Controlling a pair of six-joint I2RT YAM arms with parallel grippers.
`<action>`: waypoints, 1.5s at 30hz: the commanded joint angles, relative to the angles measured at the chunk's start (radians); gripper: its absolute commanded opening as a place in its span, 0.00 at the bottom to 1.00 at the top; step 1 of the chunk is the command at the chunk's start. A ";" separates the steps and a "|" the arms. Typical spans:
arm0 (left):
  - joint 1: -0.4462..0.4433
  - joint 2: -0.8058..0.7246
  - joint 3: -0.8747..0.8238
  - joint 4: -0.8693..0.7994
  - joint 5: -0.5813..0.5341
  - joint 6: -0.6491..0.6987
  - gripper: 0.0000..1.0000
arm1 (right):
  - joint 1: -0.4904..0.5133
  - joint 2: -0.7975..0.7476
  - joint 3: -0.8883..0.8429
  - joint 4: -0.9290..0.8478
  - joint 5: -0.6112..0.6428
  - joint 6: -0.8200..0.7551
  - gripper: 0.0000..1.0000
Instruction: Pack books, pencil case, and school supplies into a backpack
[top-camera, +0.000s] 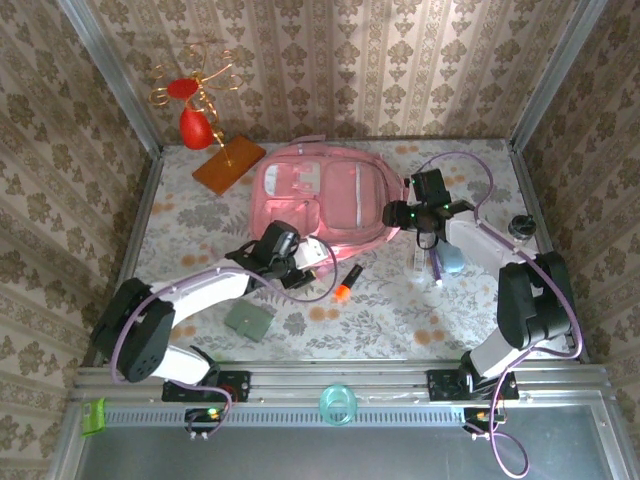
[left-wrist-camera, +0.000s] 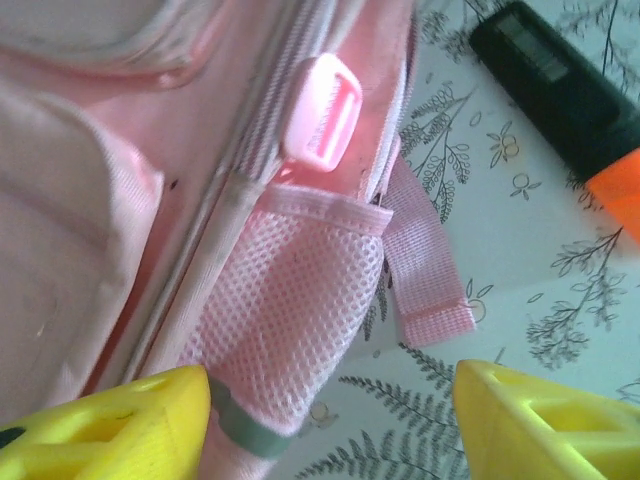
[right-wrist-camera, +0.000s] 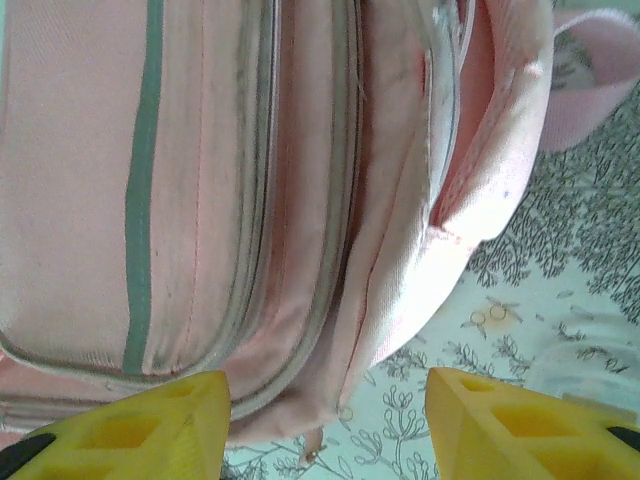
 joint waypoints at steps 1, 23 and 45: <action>-0.011 0.068 0.038 -0.038 -0.051 0.253 0.65 | 0.005 -0.043 -0.031 0.016 -0.046 0.017 0.55; -0.020 0.325 0.053 0.382 -0.147 0.581 0.36 | -0.005 -0.143 -0.167 0.019 -0.160 0.060 0.55; 0.129 0.006 0.055 0.227 0.386 0.156 0.00 | 0.383 -0.124 -0.443 0.725 -0.079 -0.359 0.58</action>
